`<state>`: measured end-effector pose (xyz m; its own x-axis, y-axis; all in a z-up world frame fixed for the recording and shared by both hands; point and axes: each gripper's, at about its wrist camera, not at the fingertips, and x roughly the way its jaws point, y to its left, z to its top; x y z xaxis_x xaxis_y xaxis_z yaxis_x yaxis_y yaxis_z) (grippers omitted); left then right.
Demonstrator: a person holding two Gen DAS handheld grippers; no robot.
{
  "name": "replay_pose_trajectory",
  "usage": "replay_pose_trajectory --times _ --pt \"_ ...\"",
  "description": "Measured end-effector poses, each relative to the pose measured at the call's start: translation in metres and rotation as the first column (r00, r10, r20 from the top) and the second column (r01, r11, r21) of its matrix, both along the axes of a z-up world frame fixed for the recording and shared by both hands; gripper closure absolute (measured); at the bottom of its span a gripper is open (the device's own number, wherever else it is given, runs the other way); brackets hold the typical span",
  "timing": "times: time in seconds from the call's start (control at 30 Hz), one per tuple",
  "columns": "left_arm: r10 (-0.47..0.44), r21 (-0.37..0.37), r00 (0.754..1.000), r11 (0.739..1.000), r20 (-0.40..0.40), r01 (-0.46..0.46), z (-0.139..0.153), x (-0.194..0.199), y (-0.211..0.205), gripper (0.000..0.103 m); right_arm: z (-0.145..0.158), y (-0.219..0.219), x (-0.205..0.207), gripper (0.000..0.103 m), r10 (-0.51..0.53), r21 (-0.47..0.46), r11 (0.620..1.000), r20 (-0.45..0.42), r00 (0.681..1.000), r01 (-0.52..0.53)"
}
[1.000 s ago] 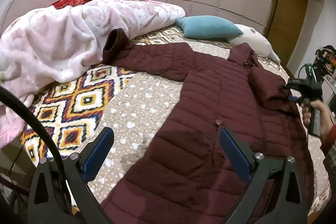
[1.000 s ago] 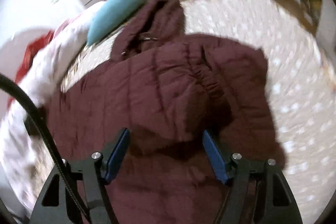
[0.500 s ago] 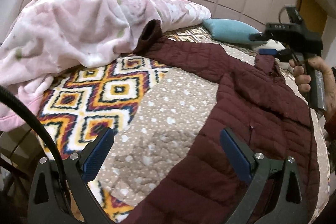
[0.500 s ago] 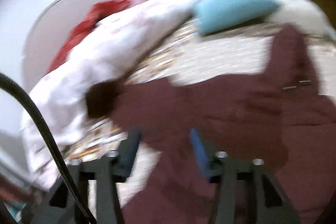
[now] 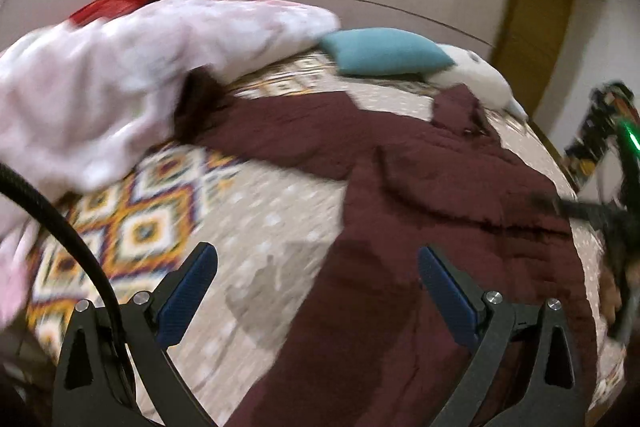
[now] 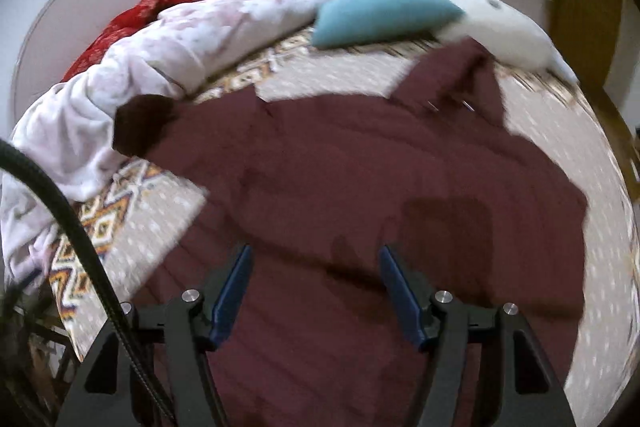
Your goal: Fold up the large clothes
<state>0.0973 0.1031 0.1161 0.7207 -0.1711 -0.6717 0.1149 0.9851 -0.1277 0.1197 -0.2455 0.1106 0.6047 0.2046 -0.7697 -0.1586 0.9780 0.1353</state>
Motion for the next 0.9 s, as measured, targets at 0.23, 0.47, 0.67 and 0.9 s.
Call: replay_pose_trajectory --times 0.23,0.47,0.67,0.9 --pt "-0.099 -0.049 0.987 0.994 -0.129 0.094 -0.041 0.12 -0.073 0.003 -0.031 -0.072 -0.066 0.032 -0.09 0.063 0.994 -0.036 0.995 0.092" --pt "-0.093 -0.015 0.935 0.996 -0.343 0.093 -0.09 0.195 -0.113 0.086 -0.053 -0.109 -0.095 0.032 -0.134 0.098 0.985 -0.063 0.989 0.14" --pt "-0.106 0.011 0.984 0.994 -0.146 0.108 -0.034 0.206 -0.122 0.088 -0.048 -0.123 -0.079 0.032 -0.159 0.094 0.983 -0.024 0.987 0.16" --pt "0.055 0.215 0.974 0.977 -0.221 -0.007 -0.08 0.251 -0.121 0.083 -0.049 -0.128 -0.019 0.03 -0.222 0.098 0.971 0.044 0.974 0.217"
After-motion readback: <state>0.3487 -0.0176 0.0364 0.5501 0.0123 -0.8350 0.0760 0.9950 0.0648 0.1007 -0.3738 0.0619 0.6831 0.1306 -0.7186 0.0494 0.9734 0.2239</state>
